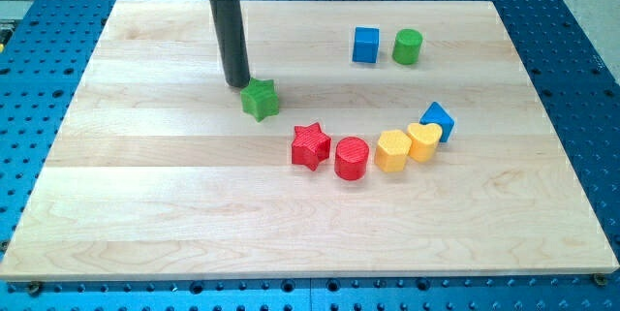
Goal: Place the green star diagonal to the blue cube
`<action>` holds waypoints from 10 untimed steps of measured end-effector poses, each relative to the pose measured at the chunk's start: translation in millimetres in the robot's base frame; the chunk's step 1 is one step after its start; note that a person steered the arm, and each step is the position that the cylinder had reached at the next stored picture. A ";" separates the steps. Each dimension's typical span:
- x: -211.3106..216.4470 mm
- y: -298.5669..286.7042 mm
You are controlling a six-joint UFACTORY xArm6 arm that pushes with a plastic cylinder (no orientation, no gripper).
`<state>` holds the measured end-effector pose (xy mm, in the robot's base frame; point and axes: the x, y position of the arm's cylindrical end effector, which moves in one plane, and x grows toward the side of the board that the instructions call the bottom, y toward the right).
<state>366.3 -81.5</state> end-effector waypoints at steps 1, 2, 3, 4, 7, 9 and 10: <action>13.2 12.5; 50.7 25.7; 21.1 41.7; 22.3 -14.6; 83.0 -11.2; 79.4 25.6; 37.9 4.1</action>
<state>404.2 -77.4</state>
